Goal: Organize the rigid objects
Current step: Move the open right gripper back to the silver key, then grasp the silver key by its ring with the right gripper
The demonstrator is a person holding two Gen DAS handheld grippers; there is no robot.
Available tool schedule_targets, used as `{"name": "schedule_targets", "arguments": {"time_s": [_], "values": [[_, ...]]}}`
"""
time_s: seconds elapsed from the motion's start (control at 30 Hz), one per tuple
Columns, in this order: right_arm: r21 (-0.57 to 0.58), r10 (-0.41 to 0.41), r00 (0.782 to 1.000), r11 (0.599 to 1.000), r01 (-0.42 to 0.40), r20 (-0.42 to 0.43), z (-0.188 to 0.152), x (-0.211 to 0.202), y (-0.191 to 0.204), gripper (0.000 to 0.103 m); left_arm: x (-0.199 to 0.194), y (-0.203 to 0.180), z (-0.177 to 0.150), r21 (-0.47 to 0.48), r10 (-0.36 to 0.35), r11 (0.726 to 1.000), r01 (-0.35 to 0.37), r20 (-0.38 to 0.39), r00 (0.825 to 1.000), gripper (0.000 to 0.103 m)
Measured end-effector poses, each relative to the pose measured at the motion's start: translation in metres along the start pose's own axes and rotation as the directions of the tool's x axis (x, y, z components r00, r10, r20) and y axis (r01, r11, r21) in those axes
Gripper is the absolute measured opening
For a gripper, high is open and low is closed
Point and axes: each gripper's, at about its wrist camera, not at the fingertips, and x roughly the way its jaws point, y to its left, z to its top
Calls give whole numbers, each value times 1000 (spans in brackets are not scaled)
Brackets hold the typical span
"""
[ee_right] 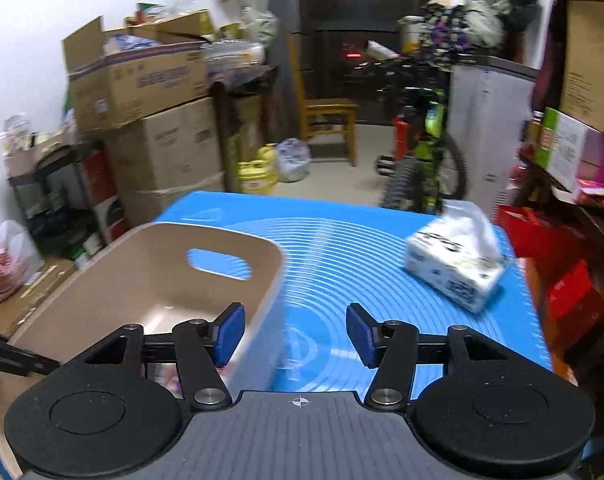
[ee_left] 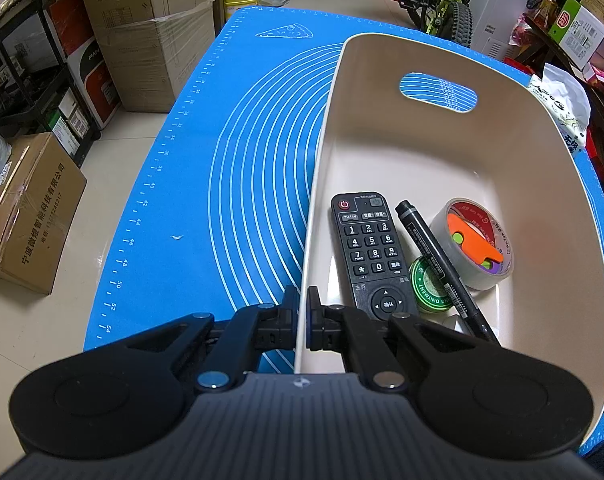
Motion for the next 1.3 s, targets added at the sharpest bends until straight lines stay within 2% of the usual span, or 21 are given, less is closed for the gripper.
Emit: {"name": "schedule_targets", "arguments": {"time_s": [0.27,0.4,0.63,0.77,1.07,1.2,1.3], "values": [[21,-63,994,998,65,-95,-31,28,-22,66,0,1,-1,1,2,1000,-2,0,1000,5],[19,-60,985,998,64,-165,-47,45,-21,66,0,1,-1,3,4,1000,-4,0,1000,5],[22,-34,971,999,41,-235,-64,64,-15,66,0,1,-1,5,6,1000,-6,0,1000,5],[39,-19,967,999,30,-256,-65,80,-14,66,0,1,-1,6,5,1000,-5,0,1000,5],[-51,-71,953,997,59,-296,-69,100,-5,66,1,-1,-1,10,11,1000,-11,0,1000,5],[-82,-77,954,995,55,-290,-67,99,-3,66,1,-1,-1,11,12,1000,-12,-1,1000,5],[-110,-111,955,990,83,-274,-65,97,0,63,1,-1,-1,11,12,1000,-12,0,1000,5]]}}
